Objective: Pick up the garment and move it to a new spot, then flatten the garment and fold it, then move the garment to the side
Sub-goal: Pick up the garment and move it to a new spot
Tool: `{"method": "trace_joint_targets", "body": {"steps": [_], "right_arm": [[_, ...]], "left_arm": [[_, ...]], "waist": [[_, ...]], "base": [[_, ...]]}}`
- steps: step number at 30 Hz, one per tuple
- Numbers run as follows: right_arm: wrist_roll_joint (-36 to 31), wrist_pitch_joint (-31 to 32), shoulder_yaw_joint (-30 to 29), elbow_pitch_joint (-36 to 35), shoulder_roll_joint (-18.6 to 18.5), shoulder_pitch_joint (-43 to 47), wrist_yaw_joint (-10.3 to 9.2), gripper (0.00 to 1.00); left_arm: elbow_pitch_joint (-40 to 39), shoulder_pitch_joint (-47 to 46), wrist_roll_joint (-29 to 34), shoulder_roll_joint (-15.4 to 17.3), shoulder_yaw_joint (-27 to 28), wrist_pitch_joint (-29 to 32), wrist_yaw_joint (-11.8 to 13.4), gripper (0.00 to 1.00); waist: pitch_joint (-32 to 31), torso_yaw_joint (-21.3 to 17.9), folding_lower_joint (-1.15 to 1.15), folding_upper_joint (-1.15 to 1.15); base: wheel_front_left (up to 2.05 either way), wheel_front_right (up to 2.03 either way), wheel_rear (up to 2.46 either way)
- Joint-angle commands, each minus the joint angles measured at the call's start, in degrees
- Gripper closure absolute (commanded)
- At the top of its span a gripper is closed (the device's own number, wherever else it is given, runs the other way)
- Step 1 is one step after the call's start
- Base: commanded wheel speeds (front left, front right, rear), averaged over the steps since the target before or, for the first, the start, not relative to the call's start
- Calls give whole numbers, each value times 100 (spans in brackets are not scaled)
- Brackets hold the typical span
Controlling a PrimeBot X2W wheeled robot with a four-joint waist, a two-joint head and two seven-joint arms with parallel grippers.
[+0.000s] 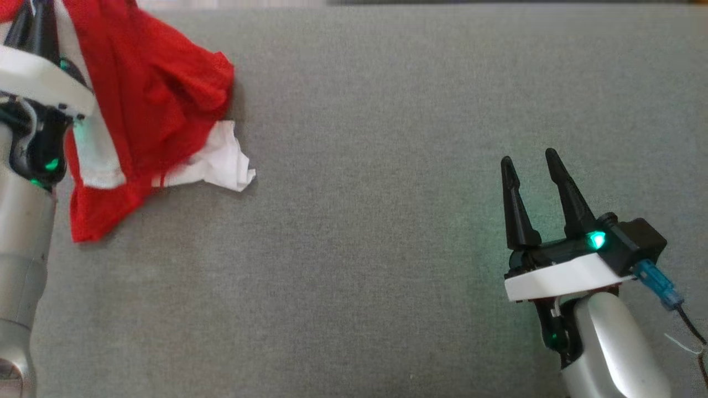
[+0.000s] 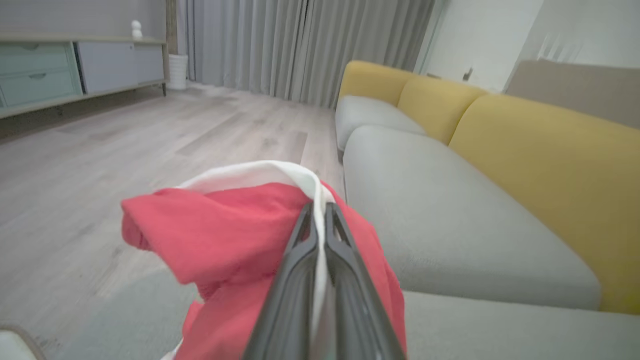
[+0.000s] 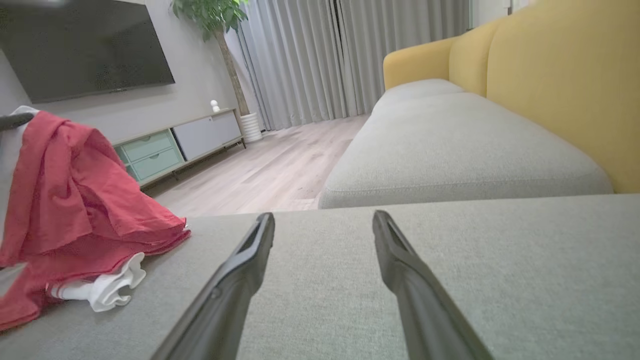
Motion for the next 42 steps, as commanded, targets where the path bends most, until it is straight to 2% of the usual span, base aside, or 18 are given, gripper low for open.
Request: {"method": "trace_joint_targets", "body": {"steps": [1,6,11,15,22,29,33,34,35,42], "right_arm": [[34,-62,142,-162,-12,21,-4,0],[145,-62,184,-119,-12,111,-4,0],[208,-62,213,-127,-12,137,-4,0],[227,-62,219,-154,-12,118,-4,0],[316,-62,232,-273,-12,-42,-4,0],[484,-62,293,-453,-12,-184,-4,0],[567,-62,277,-566,-12,-215,-4,0],[577,-62,262,-593,-12,-216,-4,0],[586,-62,253,-620,-12,-210,-4,0],[567,-62,86,-672,-12,-204,-4,0]], "left_arm": [[-247,-160,-33,290,198,-68,10,100],[-933,104,-47,237,125,-42,96,100],[-1650,454,21,198,-15,124,358,100],[-2216,690,19,23,-152,237,553,100],[-2845,752,116,-562,-543,327,852,100],[-2839,597,178,-1299,-821,122,1081,100],[-2691,491,261,-1603,-898,-96,1199,100],[-2627,468,286,-1653,-902,-156,1235,70],[-2549,458,308,-1685,-916,-191,1263,0],[-2051,435,428,-1634,-900,-522,1233,0]], "waist": [[-181,9,1,0],[-457,-44,1,0],[-564,-181,1,0],[-549,-370,1,0],[-345,-932,1,0],[-81,-1664,1,0],[51,-1973,1,0],[78,-2017,1,0],[100,-2053,1,0],[167,-1970,1,0]], "base": [[0,0,0],[0,0,0],[0,0,0],[0,0,0],[0,0,0],[0,0,0],[0,0,0],[0,0,0],[0,0,0],[0,0,0]]}}
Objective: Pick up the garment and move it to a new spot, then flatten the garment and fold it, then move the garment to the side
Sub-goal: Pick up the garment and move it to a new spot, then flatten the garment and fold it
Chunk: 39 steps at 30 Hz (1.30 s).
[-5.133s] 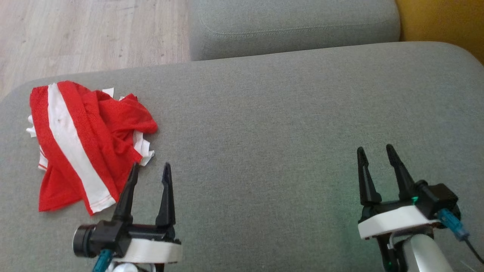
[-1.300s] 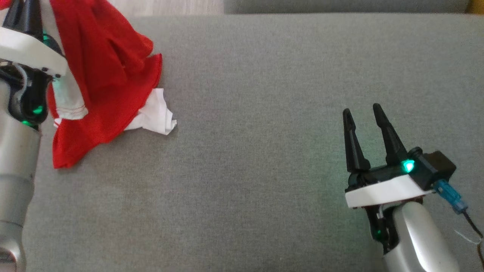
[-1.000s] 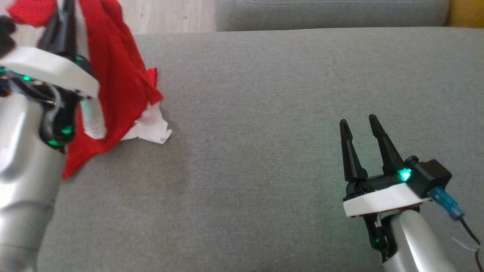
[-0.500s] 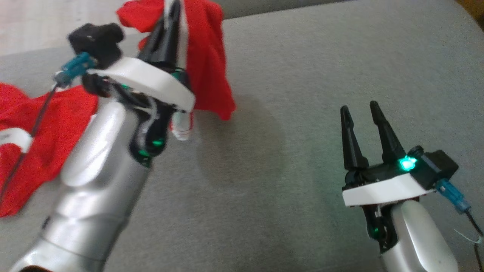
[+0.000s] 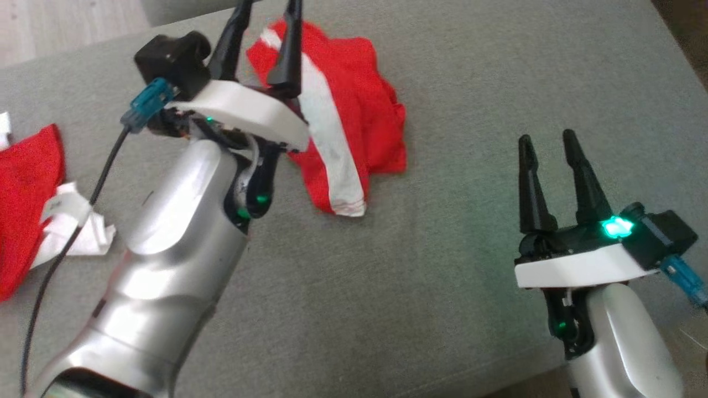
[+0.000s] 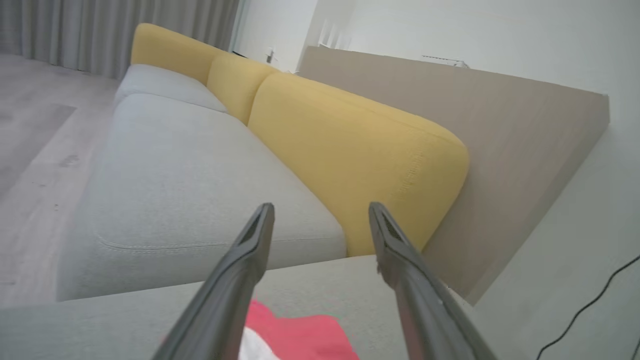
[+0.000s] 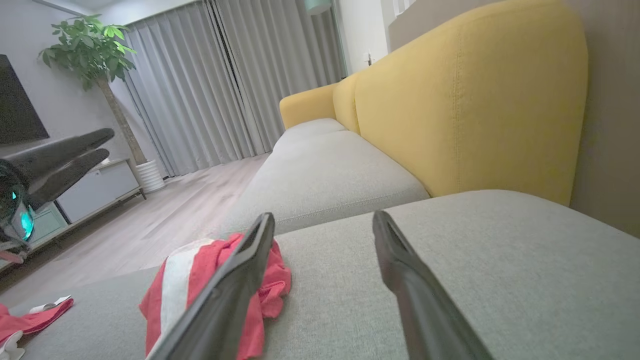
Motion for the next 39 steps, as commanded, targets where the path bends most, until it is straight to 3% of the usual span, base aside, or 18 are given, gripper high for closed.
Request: {"method": "trace_joint_targets", "body": {"steps": [1,12,18,22,28,32,39], "right_arm": [[-4,-61,96,-223,-14,-167,-4,0],[-429,-61,-217,-50,-14,2,-4,0],[-613,-61,-303,88,-14,246,-4,0],[-680,-61,-318,204,-14,460,-4,0],[-702,-61,-247,374,-14,651,-4,0],[-677,-61,-140,449,-14,626,-4,0],[-717,145,282,1486,-14,142,-4,0]], "left_arm": [[-143,-223,66,205,204,-96,-31,0],[154,558,334,1020,364,-942,-408,0],[-229,1576,738,1354,423,-1100,-352,0],[-701,2391,984,1276,670,-1108,-192,0],[-1214,3370,1260,865,1083,-1110,-101,0],[-1344,3546,1436,657,1269,-1110,-202,0],[-1268,3441,1666,459,1362,-1111,-466,0]], "waist": [[-26,102,-1,0],[-505,1136,-1,0],[-844,1585,-1,0],[-1047,1755,-1,0],[-1169,1860,-1,0],[-1138,1943,-1,0],[-907,2135,-1,0]], "base": [[0,0,0],[0,0,0],[0,0,0],[0,0,0],[0,0,0],[0,0,0],[0,0,0]]}}
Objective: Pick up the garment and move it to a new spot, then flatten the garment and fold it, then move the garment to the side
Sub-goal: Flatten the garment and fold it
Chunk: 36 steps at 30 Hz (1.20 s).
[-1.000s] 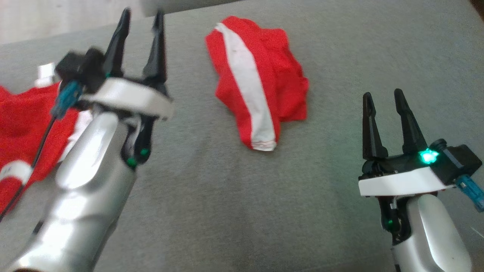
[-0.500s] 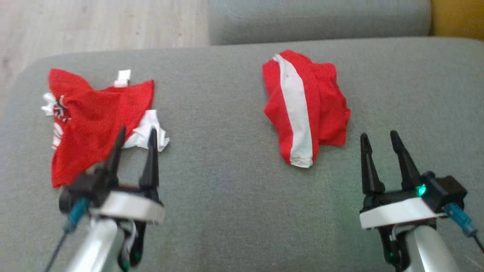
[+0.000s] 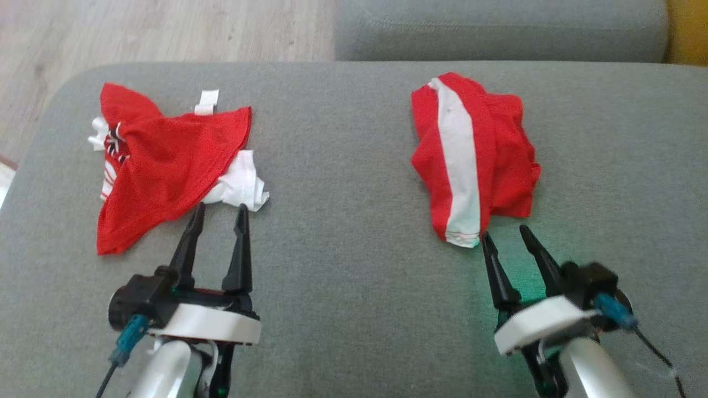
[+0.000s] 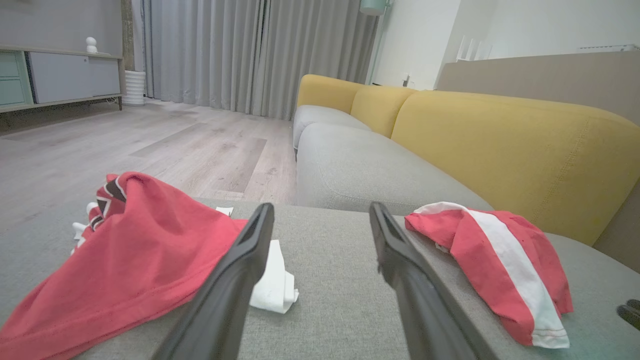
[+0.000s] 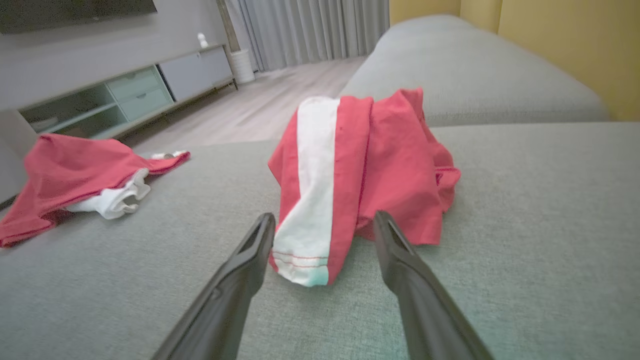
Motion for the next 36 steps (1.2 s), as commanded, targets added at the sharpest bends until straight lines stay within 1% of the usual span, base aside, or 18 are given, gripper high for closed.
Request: {"method": "trace_joint_targets", "body": {"steps": [1,4,8,9,13,14,15,18,21,23,26,30,33,36], "right_arm": [[35,84,136,77,-23,-509,-4,0],[99,187,170,390,-23,-714,-4,0],[476,298,200,1028,-23,-1082,-4,0],[594,326,313,1332,-23,-1260,-4,0],[758,308,587,1822,-23,-1544,-4,0],[786,303,656,1924,-23,-1604,-4,56],[735,269,710,2014,-23,-1673,-4,100],[498,114,723,2198,-23,-1839,-4,100],[155,4,578,2301,-23,-1900,-4,100],[-211,-40,367,2337,-23,-1874,-4,100],[-872,-49,-174,2269,-43,-1728,-4,100],[-1552,147,-1054,1800,-219,-1358,-4,100],[-1896,435,-1687,1249,-363,-1042,-4,100],[-2144,775,-2216,702,-400,-763,-4,100]], "left_arm": [[-112,-318,78,-5,238,-53,-82,0],[-59,-365,125,-78,245,-53,-152,0],[59,-447,209,-222,266,-53,-283,0],[120,-485,255,-274,286,-53,-339,0],[223,-525,330,-344,348,-53,-418,0],[240,-529,346,-354,370,-53,-433,0],[253,-531,360,-360,398,-53,-444,0],[272,-549,403,-388,486,-53,-469,0],[270,-546,442,-429,560,-53,-499,0],[270,-520,471,-457,598,-53,-519,0],[260,-472,515,-493,655,-53,-542,0],[240,-395,554,-543,742,-53,-562,0],[220,-355,586,-585,766,-53,-578,0],[215,-333,615,-623,773,-53,-590,0]], "waist": [[140,111,0,0],[228,200,0,0],[383,383,0,0],[441,457,0,0],[493,532,0,0],[499,532,0,0],[507,519,0,0],[501,437,0,0],[446,296,0,0],[374,176,0,0],[256,-23,0,0],[85,-258,0,0],[-5,-372,0,0],[-62,-429,0,0]], "base": [[0,0,0],[0,0,0],[0,0,0],[0,0,0],[0,0,0],[0,0,0],[0,0,0],[0,0,0],[0,0,0],[0,0,0],[0,0,0],[0,0,0],[0,0,0],[0,0,0]]}}
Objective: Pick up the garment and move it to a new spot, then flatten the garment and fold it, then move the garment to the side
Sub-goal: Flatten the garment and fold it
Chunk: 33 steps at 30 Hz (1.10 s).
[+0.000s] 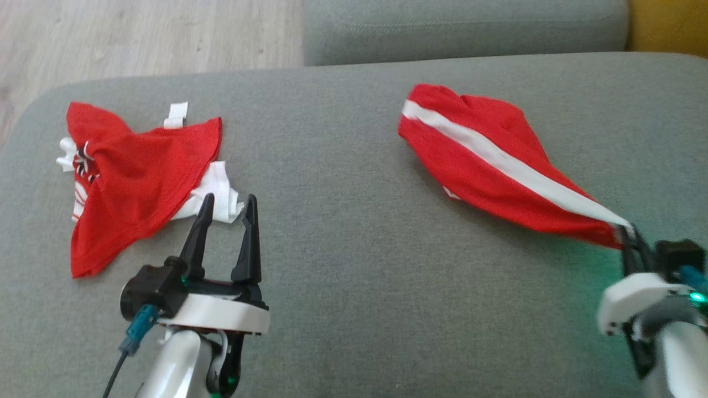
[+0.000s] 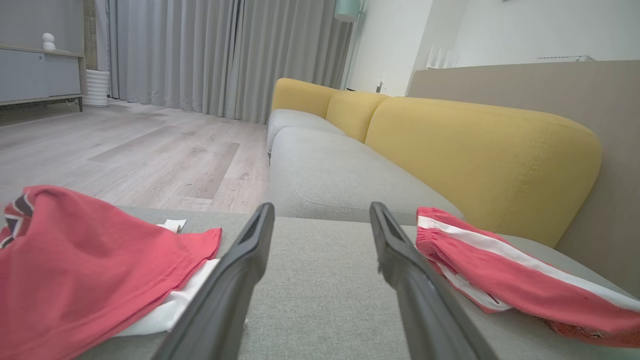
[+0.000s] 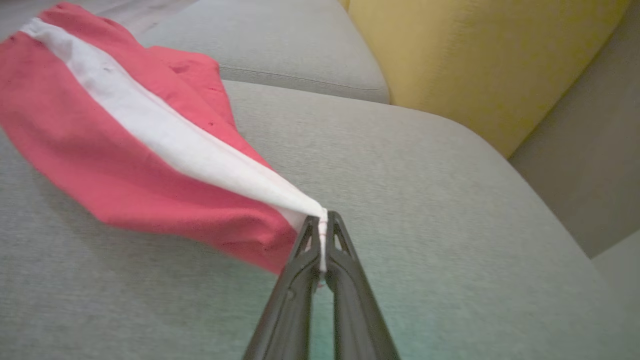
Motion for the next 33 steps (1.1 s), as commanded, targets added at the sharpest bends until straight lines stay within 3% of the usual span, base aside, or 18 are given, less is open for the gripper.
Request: {"method": "trace_joint_targets", "body": {"steps": [1,2,3,4,12,23,33], "right_arm": [[-145,206,-159,-471,-29,22,-4,100],[-219,297,-335,-628,-4,78,-4,82],[-320,331,-487,-800,27,117,-4,5],[-407,334,-608,-964,75,139,-4,0],[-279,-103,-314,-1703,319,182,-4,0],[1303,-805,1609,-2040,331,449,-4,0],[1402,-873,1854,-1764,332,243,-4,0]], "left_arm": [[-199,-121,61,-2,217,-53,-21,0],[-191,-122,68,-12,217,-53,-26,0],[-183,-121,74,-21,215,-53,-32,0],[-176,-117,81,-29,212,-53,-38,0],[-112,-110,115,-53,209,-53,-90,0],[-139,-111,141,-86,213,-53,-138,0],[-64,-195,163,-53,137,-53,-184,0]], "waist": [[-75,-66,0,0],[-84,-68,0,0],[-94,-64,0,0],[-99,-57,0,0],[-133,82,0,0],[-88,336,0,0],[120,585,0,0]], "base": [[0,0,0],[0,0,0],[0,0,0],[0,0,0],[0,0,0],[0,0,0],[0,0,0]]}}
